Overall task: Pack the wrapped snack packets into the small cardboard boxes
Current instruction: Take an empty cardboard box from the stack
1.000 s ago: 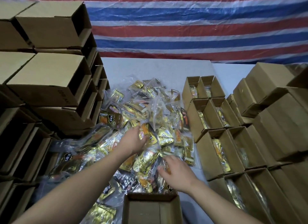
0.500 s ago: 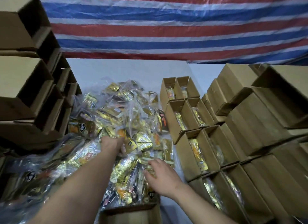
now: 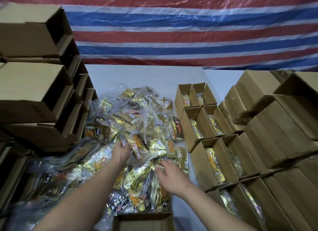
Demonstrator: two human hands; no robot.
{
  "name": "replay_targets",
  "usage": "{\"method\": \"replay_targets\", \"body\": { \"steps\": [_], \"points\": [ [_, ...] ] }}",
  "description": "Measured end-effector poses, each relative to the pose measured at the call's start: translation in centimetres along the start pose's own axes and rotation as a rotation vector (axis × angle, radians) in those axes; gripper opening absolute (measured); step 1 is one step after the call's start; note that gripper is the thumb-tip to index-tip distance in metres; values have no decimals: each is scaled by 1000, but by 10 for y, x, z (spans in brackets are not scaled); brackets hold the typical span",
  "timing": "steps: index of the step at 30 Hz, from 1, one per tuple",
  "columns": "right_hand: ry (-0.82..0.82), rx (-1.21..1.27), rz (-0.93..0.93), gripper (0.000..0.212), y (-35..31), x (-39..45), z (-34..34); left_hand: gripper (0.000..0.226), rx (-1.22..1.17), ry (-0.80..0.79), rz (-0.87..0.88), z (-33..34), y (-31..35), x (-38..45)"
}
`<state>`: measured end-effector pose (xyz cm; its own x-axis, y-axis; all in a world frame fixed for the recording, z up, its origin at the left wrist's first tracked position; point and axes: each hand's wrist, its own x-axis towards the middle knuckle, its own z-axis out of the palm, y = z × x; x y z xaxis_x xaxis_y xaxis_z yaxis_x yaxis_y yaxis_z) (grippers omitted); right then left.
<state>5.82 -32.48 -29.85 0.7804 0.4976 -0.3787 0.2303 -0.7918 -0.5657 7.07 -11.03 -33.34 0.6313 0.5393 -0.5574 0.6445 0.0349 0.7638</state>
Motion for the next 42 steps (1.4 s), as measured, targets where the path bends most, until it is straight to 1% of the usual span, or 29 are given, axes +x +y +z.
{"method": "replay_targets", "body": {
  "steps": [3,5,7,10,12,13,16,19,20,23,24,26,28,30,31,32,34,36,37,38,39,40,42],
  "points": [
    [60,265,88,35,-10,13,-6,47,-92,13,-7,-19,-8,-18],
    [107,433,123,35,-24,23,-11,33,-157,38,37,-35,-11,-34],
    [104,507,132,49,-42,32,-21,13,-151,57,128,-51,-9,-51],
    [-18,586,97,79,-74,41,-34,17,-129,85,314,-67,6,-75],
    [-111,624,93,100,-96,43,-39,24,-138,53,435,-71,22,-91],
    [-148,680,96,106,-106,43,-40,24,-132,29,482,-70,30,-99],
    [-162,1017,94,99,-122,39,-45,18,-144,-2,588,-66,48,-116],
    [-141,1196,45,98,-118,32,-52,15,-139,-17,651,-60,60,-132],
    [-141,1250,21,92,-116,29,-53,15,-140,-21,669,-57,63,-137],
    [-129,1367,-75,64,-116,16,-58,10,-129,-44,722,-53,75,-153],
    [-117,1406,-97,63,-113,12,-60,10,-146,-80,744,-55,80,-157],
    [-102,1478,-130,72,-102,4,-67,13,-190,-126,812,-67,83,-163],
    [-111,1495,-161,74,-88,-6,-73,10,-194,-76,852,-84,77,-163],
    [-131,1461,-169,79,-73,-15,-74,9,-130,-34,781,-100,55,-156],
    [-142,1428,-166,83,-67,-19,-73,11,-51,-51,712,-106,41,-151],
    [-155,1389,-157,86,-62,-23,-72,14,59,-100,637,-110,24,-145],
    [-173,1283,-151,89,-57,-30,-66,23,317,-293,502,-112,-13,-133],
    [-178,1180,-159,89,-53,-36,-57,41,570,-523,429,-108,-50,-126],
    [-175,1132,-177,82,-51,-39,-52,48,677,-608,408,-105,-68,-123],
    [-170,1097,-199,74,-50,-44,-46,50,760,-664,387,-102,-83,-121],
    [-171,1045,-215,69,-49,-49,-40,47,806,-691,365,-99,-98,-119],
    [-183,987,-212,72,-49,-54,-34,44,819,-701,340,-96,-110,-116],
    [-240,885,-167,96,-50,-64,-21,46,774,-701,283,-95,-128,-114]
  ]
}}
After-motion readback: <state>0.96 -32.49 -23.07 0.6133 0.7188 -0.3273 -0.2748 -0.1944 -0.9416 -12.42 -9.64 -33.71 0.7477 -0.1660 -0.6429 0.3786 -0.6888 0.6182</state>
